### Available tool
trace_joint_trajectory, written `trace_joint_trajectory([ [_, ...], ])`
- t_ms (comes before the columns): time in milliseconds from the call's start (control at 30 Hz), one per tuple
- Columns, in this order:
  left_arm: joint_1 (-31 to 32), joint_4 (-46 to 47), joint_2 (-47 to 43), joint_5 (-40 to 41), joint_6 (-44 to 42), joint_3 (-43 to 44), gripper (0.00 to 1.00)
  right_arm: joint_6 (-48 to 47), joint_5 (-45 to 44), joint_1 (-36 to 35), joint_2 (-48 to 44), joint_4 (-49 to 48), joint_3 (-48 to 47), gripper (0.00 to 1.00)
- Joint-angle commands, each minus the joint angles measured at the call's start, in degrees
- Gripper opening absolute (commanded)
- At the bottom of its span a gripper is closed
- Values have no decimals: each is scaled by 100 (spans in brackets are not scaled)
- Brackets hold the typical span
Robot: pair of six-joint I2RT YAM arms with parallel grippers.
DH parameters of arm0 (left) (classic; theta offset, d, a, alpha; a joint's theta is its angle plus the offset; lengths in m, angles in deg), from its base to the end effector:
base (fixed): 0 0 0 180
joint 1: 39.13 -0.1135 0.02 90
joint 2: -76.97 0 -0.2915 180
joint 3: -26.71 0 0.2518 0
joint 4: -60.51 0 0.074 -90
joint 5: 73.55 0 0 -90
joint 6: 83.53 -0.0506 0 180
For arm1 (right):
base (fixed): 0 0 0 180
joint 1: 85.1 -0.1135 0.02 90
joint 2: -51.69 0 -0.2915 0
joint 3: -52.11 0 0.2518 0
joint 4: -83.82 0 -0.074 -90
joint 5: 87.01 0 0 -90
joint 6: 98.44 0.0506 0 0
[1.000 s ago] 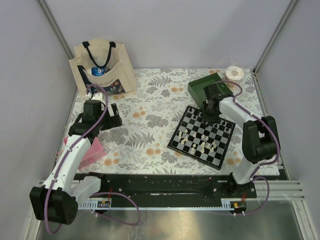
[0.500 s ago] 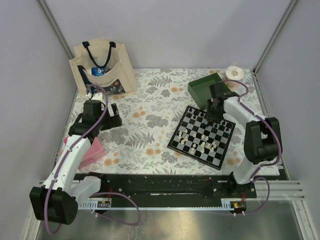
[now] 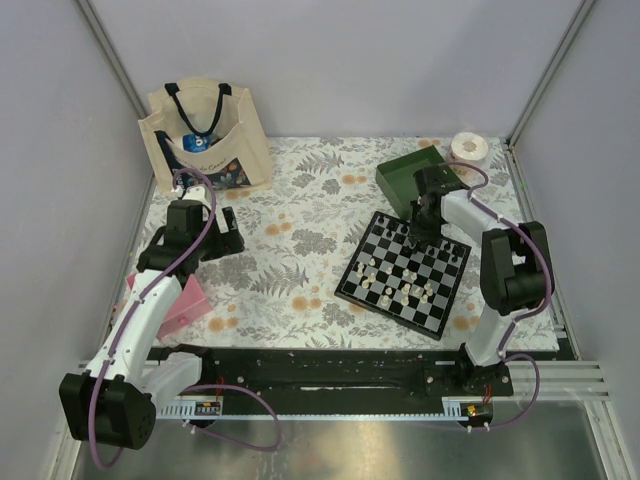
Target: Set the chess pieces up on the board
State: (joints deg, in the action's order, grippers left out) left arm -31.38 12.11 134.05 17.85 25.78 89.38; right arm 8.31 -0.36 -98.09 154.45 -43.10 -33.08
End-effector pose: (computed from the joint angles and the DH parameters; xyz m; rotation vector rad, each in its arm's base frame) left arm 0.2019 -0.0262 0.2981 -0.2467 2.3139 -0.2102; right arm 0.3570 0.0793 0.2043 0.1058 2.7981 0.0434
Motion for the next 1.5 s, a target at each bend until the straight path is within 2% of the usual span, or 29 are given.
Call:
trace_joint_trajectory([
  [0,-19,130,-56,-106,-33,236,99,21,98,-1,121,-123,-235,33],
  [700,-19,139,-48,-115,-41,236,99,39,142,-1,-204,-97,56,34],
  [967,-19,139,-65,-106,-41,236,99,56,133,-1,-177,-62,55,28],
  [1233,-19,147,-56,-115,-33,227,99,47,142,-1,-300,53,73,28],
  [1467,-19,139,-39,-115,-41,245,99,30,186,-1,-239,53,38,16],
])
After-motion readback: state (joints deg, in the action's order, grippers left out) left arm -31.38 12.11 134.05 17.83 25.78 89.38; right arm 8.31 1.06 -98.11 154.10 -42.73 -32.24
